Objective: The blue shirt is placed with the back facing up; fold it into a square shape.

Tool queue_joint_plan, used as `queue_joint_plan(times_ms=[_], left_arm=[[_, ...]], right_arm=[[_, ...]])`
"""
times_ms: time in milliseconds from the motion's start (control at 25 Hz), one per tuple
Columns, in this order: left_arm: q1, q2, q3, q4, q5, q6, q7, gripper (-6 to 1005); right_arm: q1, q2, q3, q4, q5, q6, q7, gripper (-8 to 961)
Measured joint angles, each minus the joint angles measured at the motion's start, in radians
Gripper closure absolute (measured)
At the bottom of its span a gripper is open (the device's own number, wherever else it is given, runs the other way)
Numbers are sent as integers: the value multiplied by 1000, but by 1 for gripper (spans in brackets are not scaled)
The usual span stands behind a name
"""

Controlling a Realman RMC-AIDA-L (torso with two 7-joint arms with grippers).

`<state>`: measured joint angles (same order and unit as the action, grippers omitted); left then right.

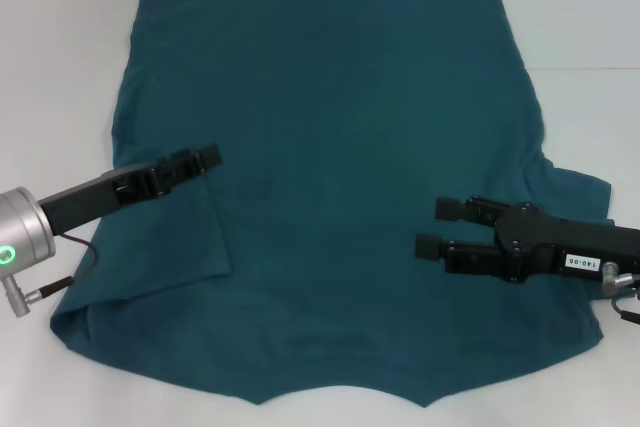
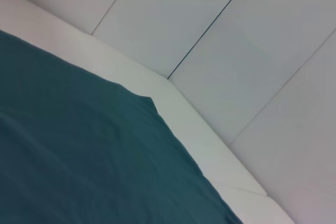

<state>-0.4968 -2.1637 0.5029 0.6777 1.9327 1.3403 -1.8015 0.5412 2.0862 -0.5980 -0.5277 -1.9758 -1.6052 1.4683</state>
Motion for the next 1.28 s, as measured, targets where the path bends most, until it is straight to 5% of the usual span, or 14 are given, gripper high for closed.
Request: queue_joint_plan(times_ms=[520, 840, 1280], left_arm=[[14, -2, 71, -16, -48, 201, 335, 175], [6, -5, 235, 5, 29, 194, 522, 112], [13, -5, 285, 16, 52, 195, 546, 112]], right_arm=[[-37, -15, 82, -9, 0, 10, 80, 84], [-59, -57, 108, -24, 0, 81, 242, 87], [-75, -115, 129, -44, -1, 267, 515, 91]])
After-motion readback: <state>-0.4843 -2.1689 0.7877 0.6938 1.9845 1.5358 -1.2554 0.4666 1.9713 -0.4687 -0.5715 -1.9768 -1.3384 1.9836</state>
